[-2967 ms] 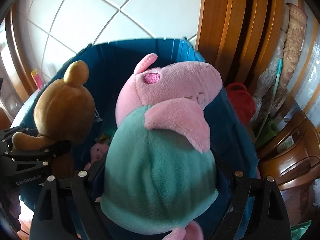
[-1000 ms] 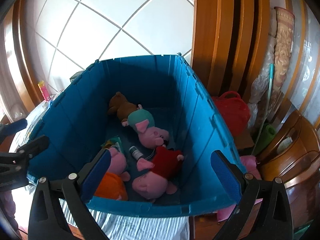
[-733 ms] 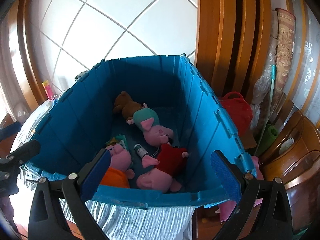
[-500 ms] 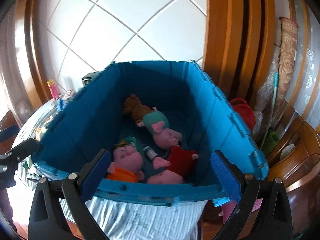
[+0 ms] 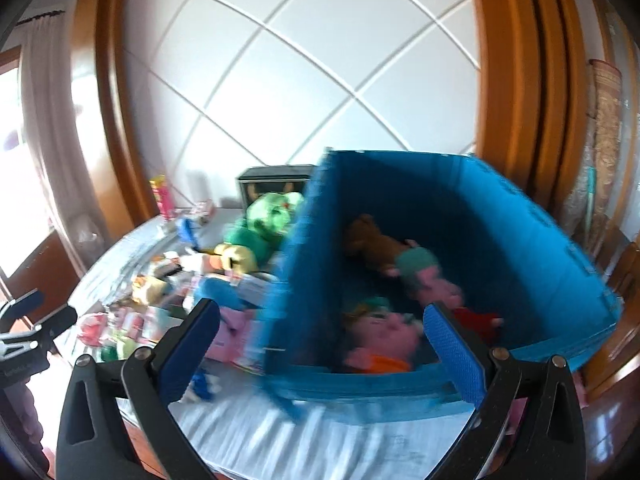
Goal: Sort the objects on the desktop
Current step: 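Withdraw both tools from the crate back over the table, then lower the left tool to the red tissue pack while the right tool grips the blue-headed pink pig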
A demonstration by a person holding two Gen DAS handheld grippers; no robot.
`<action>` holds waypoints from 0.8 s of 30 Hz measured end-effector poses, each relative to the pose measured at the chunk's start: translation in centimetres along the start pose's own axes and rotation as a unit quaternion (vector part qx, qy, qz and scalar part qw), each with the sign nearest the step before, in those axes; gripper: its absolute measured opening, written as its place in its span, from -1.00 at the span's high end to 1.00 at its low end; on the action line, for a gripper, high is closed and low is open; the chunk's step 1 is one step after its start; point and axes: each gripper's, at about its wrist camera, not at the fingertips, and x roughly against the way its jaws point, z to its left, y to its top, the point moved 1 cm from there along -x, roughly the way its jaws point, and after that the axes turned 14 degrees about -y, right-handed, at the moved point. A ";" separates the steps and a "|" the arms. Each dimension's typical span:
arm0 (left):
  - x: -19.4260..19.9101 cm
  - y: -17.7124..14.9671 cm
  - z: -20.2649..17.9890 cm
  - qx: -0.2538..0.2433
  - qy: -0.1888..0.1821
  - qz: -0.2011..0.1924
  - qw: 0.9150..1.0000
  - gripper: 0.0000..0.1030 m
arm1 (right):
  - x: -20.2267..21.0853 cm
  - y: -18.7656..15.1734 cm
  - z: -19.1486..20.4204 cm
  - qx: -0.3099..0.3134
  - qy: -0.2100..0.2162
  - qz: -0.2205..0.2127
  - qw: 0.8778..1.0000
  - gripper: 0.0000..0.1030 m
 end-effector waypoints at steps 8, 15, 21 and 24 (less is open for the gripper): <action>1.0 -3.3 12.8 0.054 0.047 0.032 0.997 -0.97 | -1.3 -2.4 11.3 0.005 0.041 0.030 0.999 -1.00; -2.5 -4.7 18.7 0.093 0.065 0.060 0.992 -0.97 | -5.2 -3.6 17.9 0.048 0.059 0.069 0.995 -1.00; -7.5 -4.0 19.3 0.088 0.067 0.095 0.989 -0.97 | -10.9 -4.7 20.6 0.065 0.072 0.105 0.990 -1.00; -10.4 -3.3 18.7 0.080 0.058 0.106 0.989 -0.97 | -14.0 -5.5 21.5 0.071 0.078 0.128 0.986 -1.00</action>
